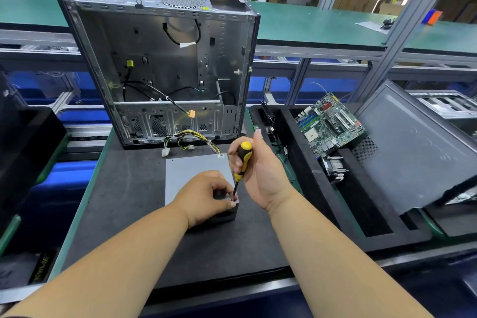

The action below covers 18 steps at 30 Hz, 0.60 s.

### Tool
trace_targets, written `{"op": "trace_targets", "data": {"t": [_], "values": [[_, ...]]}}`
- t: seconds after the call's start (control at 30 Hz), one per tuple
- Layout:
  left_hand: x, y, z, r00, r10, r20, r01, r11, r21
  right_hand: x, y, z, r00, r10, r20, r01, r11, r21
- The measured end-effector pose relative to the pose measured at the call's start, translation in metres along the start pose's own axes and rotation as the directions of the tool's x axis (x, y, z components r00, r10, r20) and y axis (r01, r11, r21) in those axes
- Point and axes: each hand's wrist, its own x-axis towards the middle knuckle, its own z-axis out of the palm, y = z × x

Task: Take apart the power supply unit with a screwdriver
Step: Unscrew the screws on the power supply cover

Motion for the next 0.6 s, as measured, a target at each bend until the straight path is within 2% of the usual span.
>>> {"op": "trace_targets", "data": {"t": [0.13, 0.4, 0.6], "values": [[-0.0001, 0.0008, -0.0007, 1.0, 0.009, 0.007, -0.009, 1.0, 0.005, -0.0006, 0.0011, -0.0044, 0.999, -0.034, 0.021, 0.035, 0.999, -0.021], [-0.0005, 0.0015, -0.0009, 1.0, 0.009, 0.016, -0.01, 1.0, 0.007, 0.002, -0.0062, -0.0094, 1.0, 0.003, 0.007, -0.002, 0.994, -0.11], [-0.0007, 0.0023, -0.0007, 1.0, 0.015, 0.001, -0.015, 1.0, 0.009, 0.002, -0.0001, -0.0001, 1.0, 0.005, -0.001, -0.005, 1.0, 0.006]]}}
